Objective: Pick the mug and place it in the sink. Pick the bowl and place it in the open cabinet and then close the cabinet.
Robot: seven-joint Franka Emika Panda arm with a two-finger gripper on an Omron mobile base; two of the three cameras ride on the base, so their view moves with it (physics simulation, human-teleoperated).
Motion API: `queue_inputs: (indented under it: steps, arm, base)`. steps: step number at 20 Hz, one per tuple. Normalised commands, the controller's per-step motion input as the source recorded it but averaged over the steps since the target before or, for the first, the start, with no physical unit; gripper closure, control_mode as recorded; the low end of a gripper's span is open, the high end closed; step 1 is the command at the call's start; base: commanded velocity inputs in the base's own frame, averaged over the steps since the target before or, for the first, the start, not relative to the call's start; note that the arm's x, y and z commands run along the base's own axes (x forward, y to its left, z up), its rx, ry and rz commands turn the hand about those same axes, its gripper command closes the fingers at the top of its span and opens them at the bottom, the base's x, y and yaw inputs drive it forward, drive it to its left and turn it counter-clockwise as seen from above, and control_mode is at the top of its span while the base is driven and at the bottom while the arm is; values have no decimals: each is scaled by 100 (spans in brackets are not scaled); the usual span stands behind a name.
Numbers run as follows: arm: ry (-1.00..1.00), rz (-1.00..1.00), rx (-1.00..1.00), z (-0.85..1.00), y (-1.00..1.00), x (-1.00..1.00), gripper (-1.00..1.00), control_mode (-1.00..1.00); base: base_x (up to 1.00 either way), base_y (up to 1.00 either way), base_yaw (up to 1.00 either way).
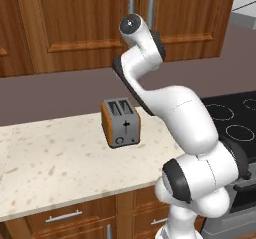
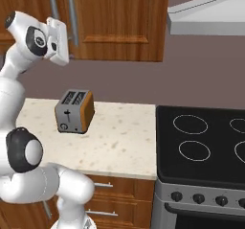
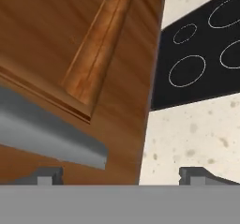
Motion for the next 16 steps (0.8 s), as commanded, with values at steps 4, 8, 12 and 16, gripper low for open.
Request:
queue_inputs:
  steps: [4, 8, 12, 16]
  arm:
    - [-40, 50, 5, -100, -2, 91, -100, -100]
    - [-27, 46, 14, -80, -35, 100, -100, -100]
    - [-17, 37, 14, -47, -21, 100, -100, -100]
    - [-8, 27, 11, -31, -1, 100, -100, -100]
  base:
    - [0, 0, 0]
    - [0, 0, 0]
    - [0, 0, 0]
    - [0, 0, 0]
